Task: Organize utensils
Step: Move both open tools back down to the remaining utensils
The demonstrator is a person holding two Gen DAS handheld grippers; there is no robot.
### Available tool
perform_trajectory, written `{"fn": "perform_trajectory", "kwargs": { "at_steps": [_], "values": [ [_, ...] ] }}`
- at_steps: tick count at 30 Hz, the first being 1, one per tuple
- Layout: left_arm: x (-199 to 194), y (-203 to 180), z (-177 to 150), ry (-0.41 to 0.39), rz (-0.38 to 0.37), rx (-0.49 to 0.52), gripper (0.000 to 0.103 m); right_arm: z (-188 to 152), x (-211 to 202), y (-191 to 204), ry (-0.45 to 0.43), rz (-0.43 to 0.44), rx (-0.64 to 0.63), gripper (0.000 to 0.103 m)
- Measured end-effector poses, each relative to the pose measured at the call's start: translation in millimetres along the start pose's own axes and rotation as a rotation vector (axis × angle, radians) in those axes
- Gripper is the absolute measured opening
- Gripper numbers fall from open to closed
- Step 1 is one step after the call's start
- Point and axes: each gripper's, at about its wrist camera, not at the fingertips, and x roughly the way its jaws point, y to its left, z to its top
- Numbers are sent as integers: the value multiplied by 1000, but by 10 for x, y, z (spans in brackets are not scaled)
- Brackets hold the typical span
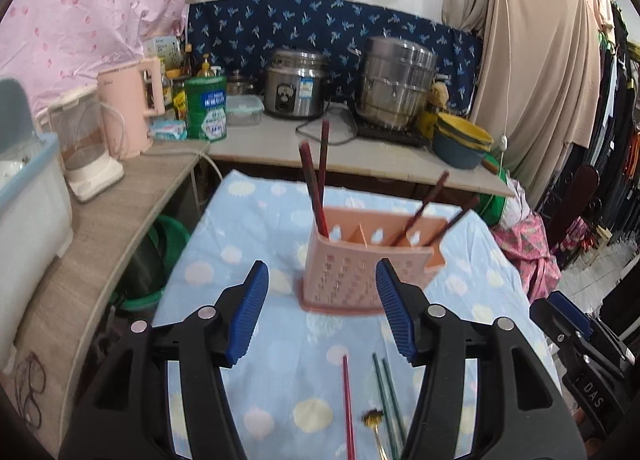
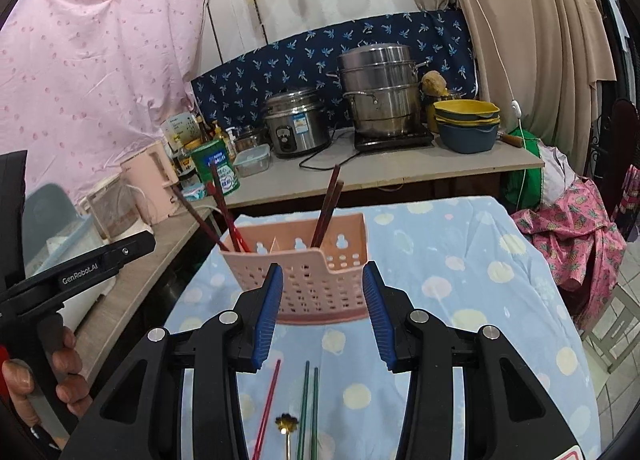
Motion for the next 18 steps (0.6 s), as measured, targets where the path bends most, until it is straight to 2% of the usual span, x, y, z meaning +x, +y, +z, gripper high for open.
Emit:
{"fn": "perform_trajectory", "kwargs": {
  "at_steps": [8,18],
  "values": [
    [68,96,-668,122,7,-16,53,-646,-57,-32,132,-8,-8,42],
    [1,95,-1487,245,31,18,53,-1457,-115,-57,283,-28,-56,42]
  ]
}}
